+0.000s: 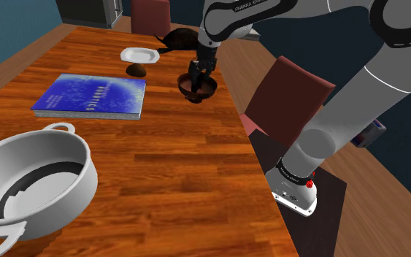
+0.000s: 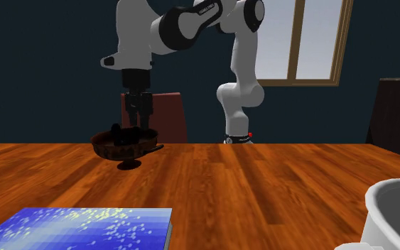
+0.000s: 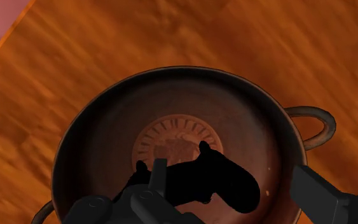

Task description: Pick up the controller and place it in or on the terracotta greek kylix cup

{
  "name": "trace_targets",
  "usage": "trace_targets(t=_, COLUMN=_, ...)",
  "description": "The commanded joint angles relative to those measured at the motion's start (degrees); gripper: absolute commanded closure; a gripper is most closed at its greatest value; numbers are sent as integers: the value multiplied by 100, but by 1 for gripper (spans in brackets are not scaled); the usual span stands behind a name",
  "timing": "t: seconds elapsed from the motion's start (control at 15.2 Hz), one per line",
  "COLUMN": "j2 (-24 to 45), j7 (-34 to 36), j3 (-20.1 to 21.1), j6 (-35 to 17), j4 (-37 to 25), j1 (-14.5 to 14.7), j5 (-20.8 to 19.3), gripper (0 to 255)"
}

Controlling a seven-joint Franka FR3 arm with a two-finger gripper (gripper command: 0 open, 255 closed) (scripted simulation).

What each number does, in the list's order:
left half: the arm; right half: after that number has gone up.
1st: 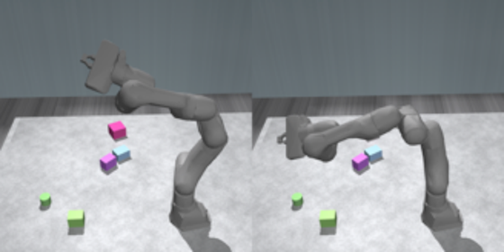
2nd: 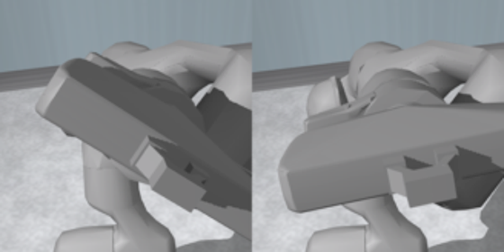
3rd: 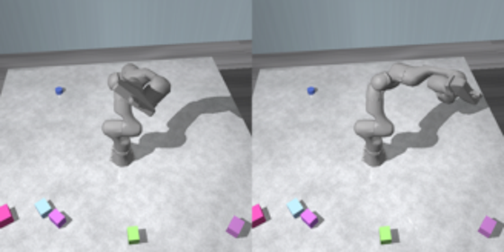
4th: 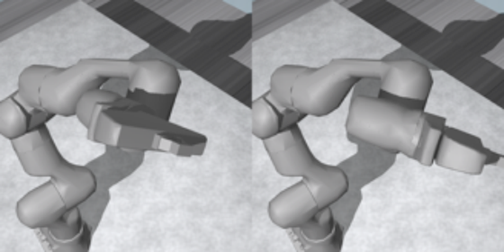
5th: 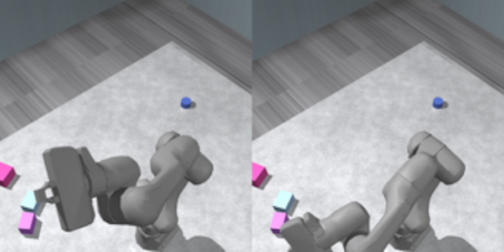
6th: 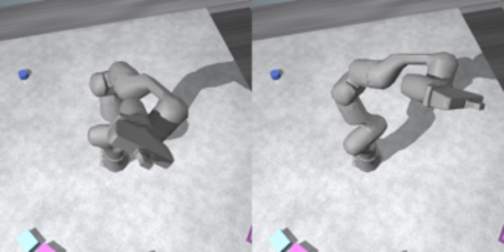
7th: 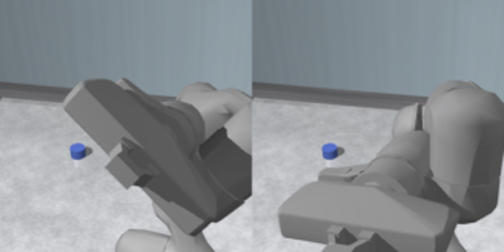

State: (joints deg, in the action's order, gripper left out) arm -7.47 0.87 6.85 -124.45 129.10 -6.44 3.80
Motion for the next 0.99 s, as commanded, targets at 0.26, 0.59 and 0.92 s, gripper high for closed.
trace_targets(t=0.26, j2=-165, j7=-7, j3=-17, j6=389, j4=-223, j1=-8, j5=5, gripper=0)
trace_targets(t=0.59, j2=-287, j7=-12, j3=-32, j6=735, j4=-447, j1=-15, j5=6, gripper=0)
trace_targets(t=0.92, j2=-287, j7=-12, j3=-32, j6=735, j4=-447, j1=-15, j5=6, gripper=0)
